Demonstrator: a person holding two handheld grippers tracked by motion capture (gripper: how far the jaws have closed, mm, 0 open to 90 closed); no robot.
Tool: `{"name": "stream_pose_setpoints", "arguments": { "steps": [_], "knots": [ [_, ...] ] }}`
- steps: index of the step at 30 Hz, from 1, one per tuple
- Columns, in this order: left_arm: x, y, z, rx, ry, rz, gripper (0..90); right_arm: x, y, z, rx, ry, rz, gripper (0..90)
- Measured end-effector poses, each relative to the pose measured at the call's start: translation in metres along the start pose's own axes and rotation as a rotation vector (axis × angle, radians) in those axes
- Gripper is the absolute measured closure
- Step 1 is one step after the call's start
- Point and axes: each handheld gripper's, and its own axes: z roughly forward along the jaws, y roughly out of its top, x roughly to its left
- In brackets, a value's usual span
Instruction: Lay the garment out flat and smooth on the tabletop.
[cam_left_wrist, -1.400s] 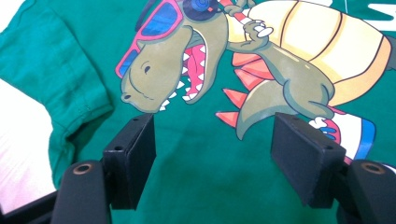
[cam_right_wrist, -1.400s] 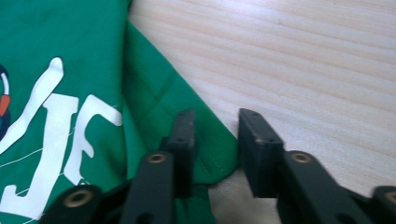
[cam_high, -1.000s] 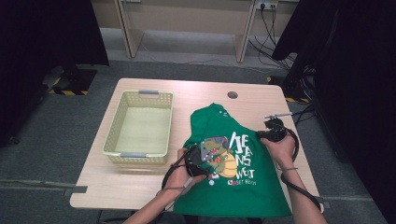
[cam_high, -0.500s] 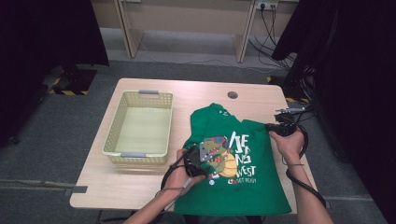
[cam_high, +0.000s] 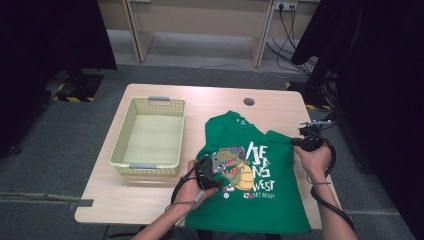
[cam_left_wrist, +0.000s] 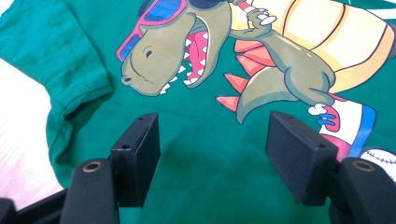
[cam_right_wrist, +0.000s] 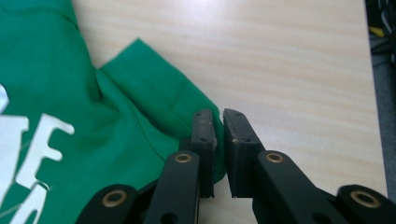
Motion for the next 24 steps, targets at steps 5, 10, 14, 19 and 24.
{"name": "stream_pose_setpoints", "arguments": {
  "steps": [5, 10, 14, 19, 24],
  "knots": [
    [0.000, -0.001, -0.001, -0.003, 0.002, -0.001, 34.6, -0.001, -0.003, 0.005, 0.077, 0.003, -0.016, 76.4],
    [-0.001, -0.002, -0.002, -0.006, 0.000, 0.000, 34.8, -0.003, 0.002, 0.001, 0.049, 0.014, -0.021, 70.0],
    [0.000, -0.002, -0.002, -0.005, -0.001, -0.002, 34.7, 0.005, 0.021, -0.003, -0.008, 0.049, -0.060, 65.0],
    [0.000, -0.003, -0.002, -0.005, 0.000, 0.004, 34.7, 0.016, 0.035, 0.009, 0.002, 0.087, -0.095, 60.9],
    [0.000, -0.002, -0.002, -0.005, -0.001, 0.005, 34.6, 0.024, 0.039, 0.027, 0.030, 0.121, -0.109, 57.1]
  ]
}}
